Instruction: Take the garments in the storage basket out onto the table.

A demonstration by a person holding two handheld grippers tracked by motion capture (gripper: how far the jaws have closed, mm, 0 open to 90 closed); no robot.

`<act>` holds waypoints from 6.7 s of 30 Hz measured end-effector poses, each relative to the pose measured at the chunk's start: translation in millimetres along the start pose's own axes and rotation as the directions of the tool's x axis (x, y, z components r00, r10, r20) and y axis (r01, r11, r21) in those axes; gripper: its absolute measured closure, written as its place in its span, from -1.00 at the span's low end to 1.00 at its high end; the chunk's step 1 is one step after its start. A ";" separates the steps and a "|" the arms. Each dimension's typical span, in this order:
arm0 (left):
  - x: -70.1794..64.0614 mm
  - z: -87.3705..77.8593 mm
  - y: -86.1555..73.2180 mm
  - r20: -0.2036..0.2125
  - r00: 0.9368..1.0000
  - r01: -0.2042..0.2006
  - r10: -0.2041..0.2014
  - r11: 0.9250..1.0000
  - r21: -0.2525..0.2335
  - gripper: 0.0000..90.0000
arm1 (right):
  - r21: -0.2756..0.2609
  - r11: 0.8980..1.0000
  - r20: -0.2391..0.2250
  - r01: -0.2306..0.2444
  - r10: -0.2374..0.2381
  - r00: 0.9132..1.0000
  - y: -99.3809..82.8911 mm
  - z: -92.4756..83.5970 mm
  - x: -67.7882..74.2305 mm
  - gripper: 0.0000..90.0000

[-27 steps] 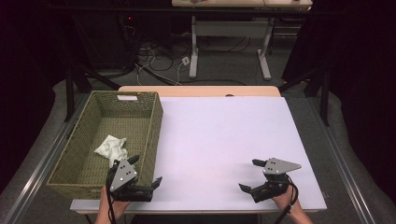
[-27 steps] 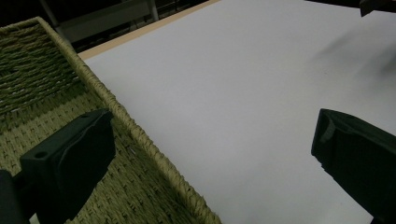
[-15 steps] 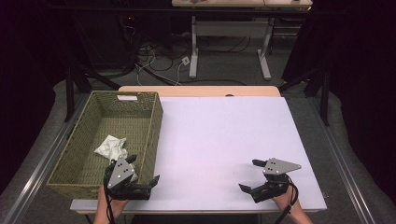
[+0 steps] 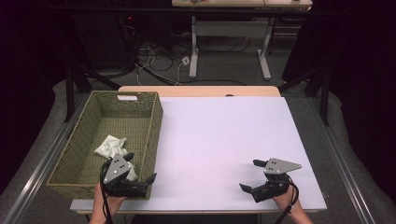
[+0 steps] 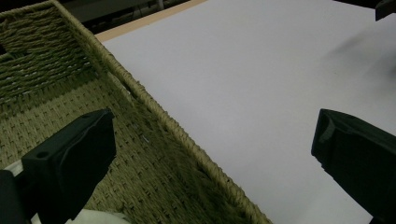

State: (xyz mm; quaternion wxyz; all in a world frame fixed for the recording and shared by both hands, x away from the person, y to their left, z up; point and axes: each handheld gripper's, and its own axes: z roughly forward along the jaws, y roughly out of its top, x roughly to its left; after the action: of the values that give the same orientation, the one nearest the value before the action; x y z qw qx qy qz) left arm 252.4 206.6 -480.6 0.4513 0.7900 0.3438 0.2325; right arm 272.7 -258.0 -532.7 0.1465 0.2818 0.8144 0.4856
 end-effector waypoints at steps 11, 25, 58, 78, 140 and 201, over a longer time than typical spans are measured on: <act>5.8 -4.4 6.7 -0.013 1.000 0.011 -0.011 1.000 0.022 -1.00 | 0.010 1.000 -0.007 0.006 -0.006 1.000 -0.2 1.3 -0.4 -1.00; 18.4 -10.1 11.4 -0.047 0.999 0.024 -0.022 0.999 0.045 -1.00 | 0.006 1.000 -0.008 0.009 -0.009 1.000 -0.4 3.4 -1.8 -1.00; 73.2 -0.1 24.2 -0.152 0.988 0.053 -0.022 0.978 0.203 -1.00 | 0.013 1.000 -0.008 0.007 -0.007 1.000 -0.6 5.8 -1.1 -1.00; 105.3 18.0 25.0 -0.116 0.993 0.027 0.006 0.959 0.282 -1.00 | 0.028 1.000 -0.007 0.008 -0.008 1.000 -0.5 6.2 -1.0 -1.00; 128.5 72.0 -18.5 0.091 0.996 -0.079 0.020 0.698 0.712 -0.71 | 0.026 1.000 -0.018 0.005 -0.004 1.000 1.4 6.5 -4.2 -1.00; 127.9 28.8 10.8 -0.122 0.992 0.032 0.017 0.921 0.387 0.57 | 0.025 1.000 0.007 -0.004 0.003 1.000 0.8 3.3 -5.9 -1.00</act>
State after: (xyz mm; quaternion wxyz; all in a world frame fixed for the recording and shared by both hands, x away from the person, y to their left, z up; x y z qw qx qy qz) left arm 359.3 283.1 -477.9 0.2646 0.8465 0.4133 0.2062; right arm 279.5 -258.9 -533.8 0.1451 0.2868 0.8194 0.4747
